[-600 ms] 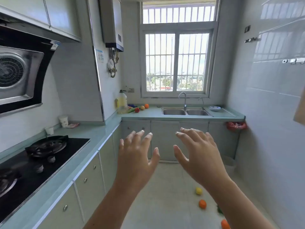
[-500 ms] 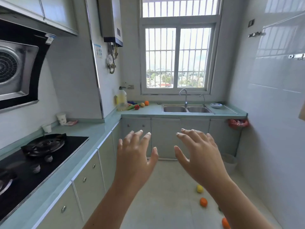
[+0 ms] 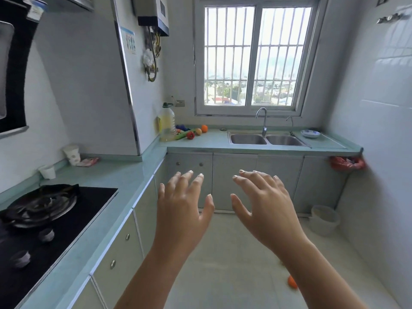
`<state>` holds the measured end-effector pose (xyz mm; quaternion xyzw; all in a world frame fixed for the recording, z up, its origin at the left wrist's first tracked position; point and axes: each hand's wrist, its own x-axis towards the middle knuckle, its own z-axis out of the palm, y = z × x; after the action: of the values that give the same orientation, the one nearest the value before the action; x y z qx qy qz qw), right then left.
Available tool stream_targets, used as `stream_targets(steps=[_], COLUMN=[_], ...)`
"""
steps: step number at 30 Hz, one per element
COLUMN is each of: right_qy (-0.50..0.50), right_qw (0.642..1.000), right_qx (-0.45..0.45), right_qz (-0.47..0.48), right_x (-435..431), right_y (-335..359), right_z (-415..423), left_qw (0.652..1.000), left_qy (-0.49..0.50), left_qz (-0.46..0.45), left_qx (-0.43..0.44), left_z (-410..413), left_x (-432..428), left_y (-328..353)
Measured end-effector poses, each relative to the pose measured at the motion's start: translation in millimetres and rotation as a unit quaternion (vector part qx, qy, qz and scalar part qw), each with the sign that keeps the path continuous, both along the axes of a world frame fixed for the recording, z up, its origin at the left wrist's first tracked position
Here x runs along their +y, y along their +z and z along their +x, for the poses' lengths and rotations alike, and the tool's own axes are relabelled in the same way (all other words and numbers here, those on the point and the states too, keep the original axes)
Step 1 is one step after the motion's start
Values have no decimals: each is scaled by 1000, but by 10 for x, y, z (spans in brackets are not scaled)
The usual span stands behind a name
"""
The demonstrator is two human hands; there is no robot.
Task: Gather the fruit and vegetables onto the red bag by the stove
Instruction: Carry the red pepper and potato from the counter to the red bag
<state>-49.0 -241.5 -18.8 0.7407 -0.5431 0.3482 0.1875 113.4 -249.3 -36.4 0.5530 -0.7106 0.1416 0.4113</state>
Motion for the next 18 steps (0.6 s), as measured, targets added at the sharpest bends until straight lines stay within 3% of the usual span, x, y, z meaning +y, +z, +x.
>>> stream_targets(steps=[8, 18], right_qy=[-9, -14], right_qw=[1000, 1000], right_qx=[-15, -9], right_qz=[20, 22], right_x=[-989, -2562], right_y=[-210, -370], right_z=[-145, -1043], left_qw=[1000, 999], left_qy=[-20, -25], left_qz=[18, 29], left_qx=[10, -20], left_z=[-182, -1149], left_x=[-1022, -2624], left_y=[-200, -281])
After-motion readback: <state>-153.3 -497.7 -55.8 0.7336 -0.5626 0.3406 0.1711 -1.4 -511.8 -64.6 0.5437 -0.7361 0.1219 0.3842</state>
